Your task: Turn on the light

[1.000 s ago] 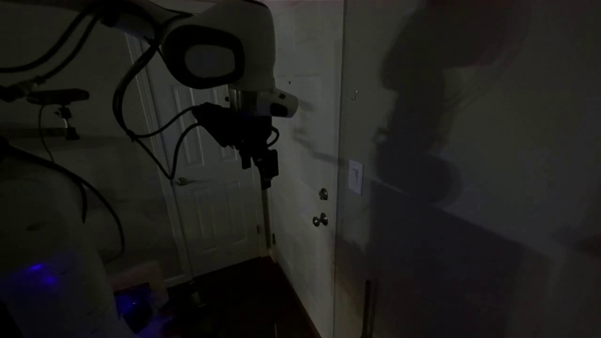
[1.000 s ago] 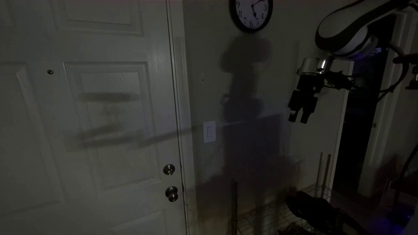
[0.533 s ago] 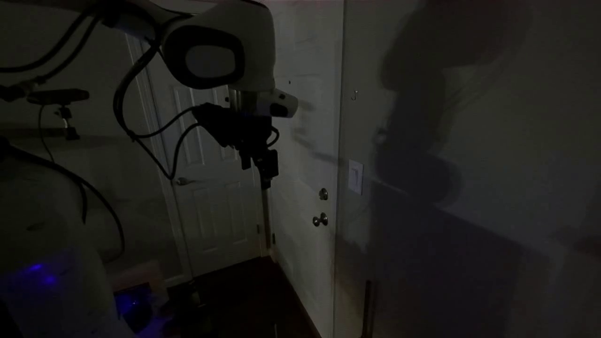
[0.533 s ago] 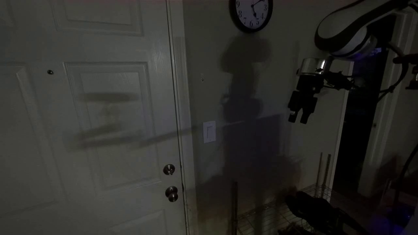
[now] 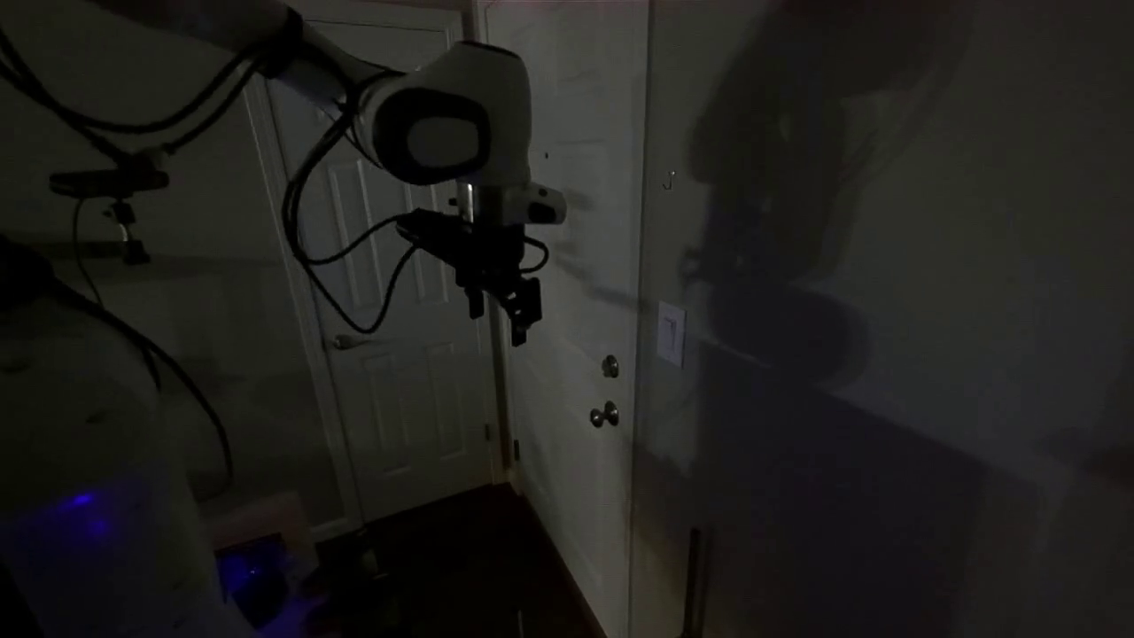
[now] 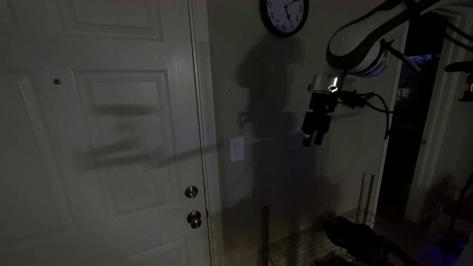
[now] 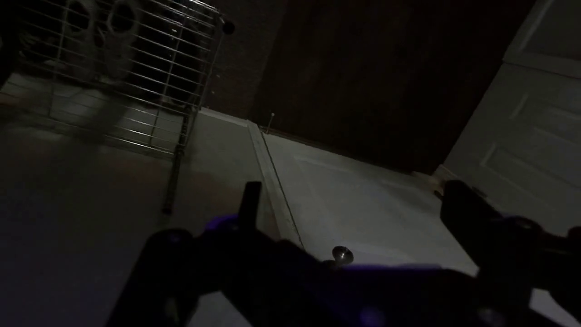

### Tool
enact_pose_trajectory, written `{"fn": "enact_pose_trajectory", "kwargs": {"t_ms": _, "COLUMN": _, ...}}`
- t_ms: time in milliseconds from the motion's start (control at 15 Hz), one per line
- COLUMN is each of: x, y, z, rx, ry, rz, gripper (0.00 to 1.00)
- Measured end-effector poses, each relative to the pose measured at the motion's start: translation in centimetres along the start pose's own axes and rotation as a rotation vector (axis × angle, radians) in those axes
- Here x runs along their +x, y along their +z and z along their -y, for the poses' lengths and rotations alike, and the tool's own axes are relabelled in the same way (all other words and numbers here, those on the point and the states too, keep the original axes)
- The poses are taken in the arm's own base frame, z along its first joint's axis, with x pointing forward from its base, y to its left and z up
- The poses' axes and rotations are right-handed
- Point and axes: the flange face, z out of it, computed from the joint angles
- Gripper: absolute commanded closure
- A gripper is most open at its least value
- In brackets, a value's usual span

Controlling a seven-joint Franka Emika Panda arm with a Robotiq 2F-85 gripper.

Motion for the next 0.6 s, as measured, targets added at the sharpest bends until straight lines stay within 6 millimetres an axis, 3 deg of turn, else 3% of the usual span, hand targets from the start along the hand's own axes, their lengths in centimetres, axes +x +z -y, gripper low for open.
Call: {"fn": "enact_pose_trajectory", "kwargs": {"t_ms": 600, "x": 9.0, "y": 7.0, "z": 5.1, "rx": -0.066, "ry": -0.155, "rz": 0.044, "gripper": 0.00}}
